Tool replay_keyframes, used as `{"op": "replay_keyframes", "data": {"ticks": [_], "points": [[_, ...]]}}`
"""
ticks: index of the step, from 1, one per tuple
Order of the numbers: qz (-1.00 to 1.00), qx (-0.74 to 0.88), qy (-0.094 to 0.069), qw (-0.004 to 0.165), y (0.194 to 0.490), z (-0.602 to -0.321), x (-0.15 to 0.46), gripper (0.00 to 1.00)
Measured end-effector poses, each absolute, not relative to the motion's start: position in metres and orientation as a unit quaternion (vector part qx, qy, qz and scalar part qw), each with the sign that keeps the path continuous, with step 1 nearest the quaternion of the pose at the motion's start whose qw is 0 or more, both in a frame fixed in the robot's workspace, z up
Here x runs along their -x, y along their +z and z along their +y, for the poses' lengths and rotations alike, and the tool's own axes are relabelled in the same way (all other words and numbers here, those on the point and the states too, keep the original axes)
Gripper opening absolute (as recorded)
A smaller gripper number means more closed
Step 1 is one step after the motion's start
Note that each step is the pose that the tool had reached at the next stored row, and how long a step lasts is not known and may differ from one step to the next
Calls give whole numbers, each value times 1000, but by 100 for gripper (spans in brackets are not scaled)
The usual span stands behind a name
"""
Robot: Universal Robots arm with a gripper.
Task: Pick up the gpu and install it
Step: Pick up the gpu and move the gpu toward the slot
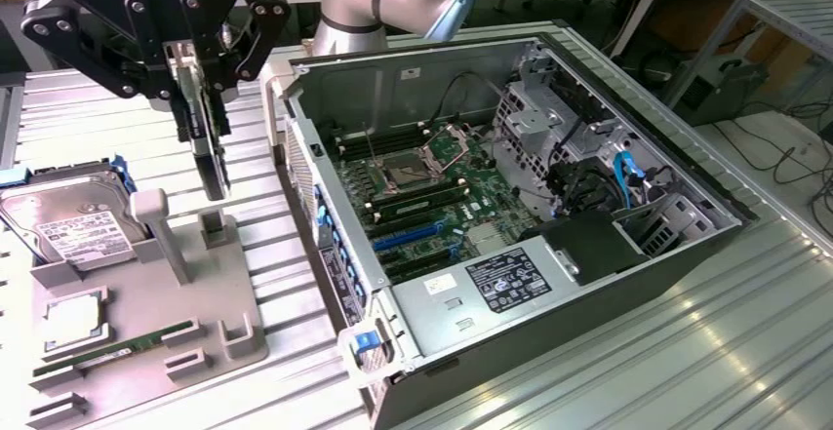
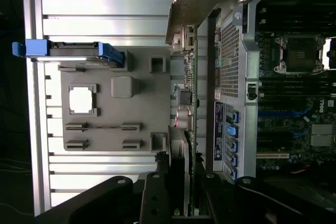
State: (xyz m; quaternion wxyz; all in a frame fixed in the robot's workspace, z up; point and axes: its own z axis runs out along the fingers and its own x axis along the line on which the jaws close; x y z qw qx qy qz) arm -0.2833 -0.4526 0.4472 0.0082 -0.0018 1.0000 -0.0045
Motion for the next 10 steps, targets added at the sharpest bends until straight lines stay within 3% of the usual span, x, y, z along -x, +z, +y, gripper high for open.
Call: {"op": "replay_keyframes", "data": {"ticks": [10], "points": [[1000, 2, -5, 8, 447, -453, 277, 27]]}}
